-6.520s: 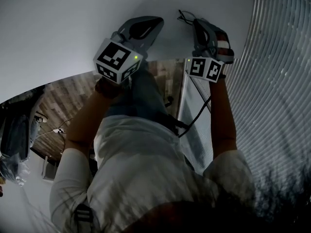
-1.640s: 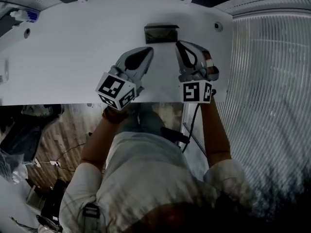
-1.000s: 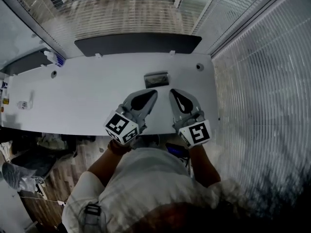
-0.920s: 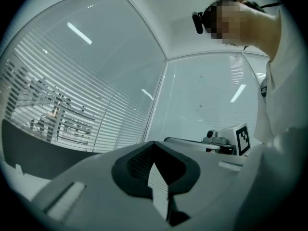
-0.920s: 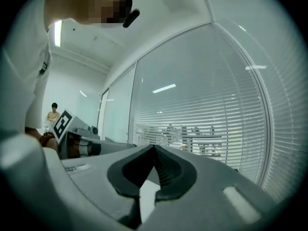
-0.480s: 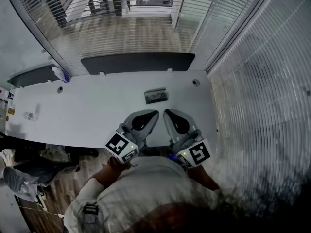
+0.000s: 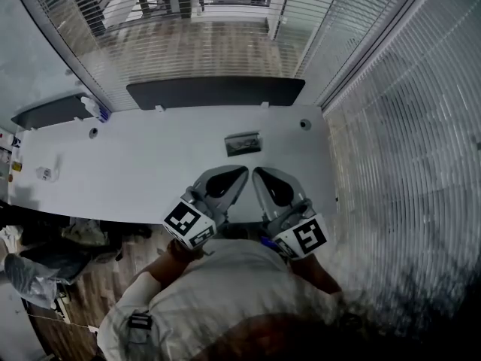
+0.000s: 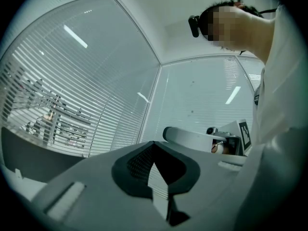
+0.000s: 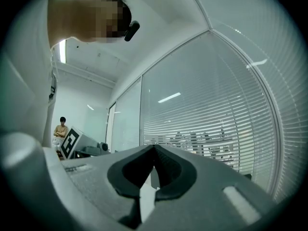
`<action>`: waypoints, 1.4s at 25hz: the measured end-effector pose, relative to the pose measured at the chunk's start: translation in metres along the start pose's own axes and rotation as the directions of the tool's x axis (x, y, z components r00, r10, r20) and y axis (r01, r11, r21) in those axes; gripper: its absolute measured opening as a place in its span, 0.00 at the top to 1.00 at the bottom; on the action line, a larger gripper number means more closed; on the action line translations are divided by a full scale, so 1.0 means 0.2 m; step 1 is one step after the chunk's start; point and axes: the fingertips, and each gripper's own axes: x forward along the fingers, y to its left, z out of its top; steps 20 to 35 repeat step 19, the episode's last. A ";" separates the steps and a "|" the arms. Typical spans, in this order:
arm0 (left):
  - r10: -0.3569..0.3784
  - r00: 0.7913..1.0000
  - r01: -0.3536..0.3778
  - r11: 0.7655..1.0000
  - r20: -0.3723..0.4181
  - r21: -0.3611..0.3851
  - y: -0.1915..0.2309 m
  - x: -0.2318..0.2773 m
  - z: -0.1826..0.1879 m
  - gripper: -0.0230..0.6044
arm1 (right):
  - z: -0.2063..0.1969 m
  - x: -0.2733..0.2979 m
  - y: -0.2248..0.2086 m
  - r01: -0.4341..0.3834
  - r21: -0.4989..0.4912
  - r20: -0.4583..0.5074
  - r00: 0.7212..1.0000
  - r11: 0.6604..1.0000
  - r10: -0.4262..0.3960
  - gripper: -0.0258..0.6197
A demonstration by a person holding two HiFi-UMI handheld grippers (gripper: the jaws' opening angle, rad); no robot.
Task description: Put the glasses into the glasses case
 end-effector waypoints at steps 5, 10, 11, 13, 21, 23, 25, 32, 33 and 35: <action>0.002 1.000 -0.002 1.000 0.009 -0.005 0.00 0.00 0.02 0.96 | -0.02 0.00 -0.01 0.003 -0.014 -0.011 1.000 1.000 -0.003 0.96; 0.009 1.000 -0.009 1.000 0.012 -0.003 0.00 0.00 0.03 0.96 | -0.01 0.01 -0.01 0.001 -0.008 -0.007 1.000 1.000 -0.001 0.96; 0.011 1.000 -0.011 1.000 0.014 -0.001 0.01 -0.01 0.03 0.96 | -0.01 0.01 -0.01 0.001 -0.006 -0.005 1.000 1.000 -0.001 0.96; 0.013 1.000 -0.013 1.000 0.017 0.000 0.01 -0.01 0.03 0.96 | -0.01 0.01 -0.01 -0.001 0.001 -0.003 1.000 1.000 0.001 0.96; 0.008 1.000 -0.007 1.000 0.021 -0.001 0.00 0.00 0.03 0.96 | -0.03 0.00 -0.01 -0.009 0.013 -0.011 1.000 1.000 0.009 0.96; 0.008 1.000 -0.007 1.000 0.021 -0.001 0.00 0.00 0.03 0.96 | -0.03 0.00 -0.01 -0.009 0.013 -0.011 1.000 1.000 0.009 0.96; 0.008 1.000 -0.007 1.000 0.021 -0.001 0.00 0.00 0.03 0.96 | -0.03 0.00 -0.01 -0.009 0.013 -0.011 1.000 1.000 0.009 0.96; 0.008 1.000 -0.007 1.000 0.021 -0.001 0.00 0.00 0.03 0.96 | -0.03 0.00 -0.01 -0.009 0.013 -0.011 1.000 1.000 0.009 0.96; 0.008 1.000 -0.007 1.000 0.021 -0.001 0.00 0.00 0.03 0.96 | -0.03 0.00 -0.01 -0.009 0.013 -0.011 1.000 1.000 0.009 0.96; 0.008 1.000 -0.007 1.000 0.021 -0.001 0.00 0.00 0.03 0.96 | -0.03 0.00 -0.01 -0.009 0.013 -0.011 1.000 1.000 0.009 0.96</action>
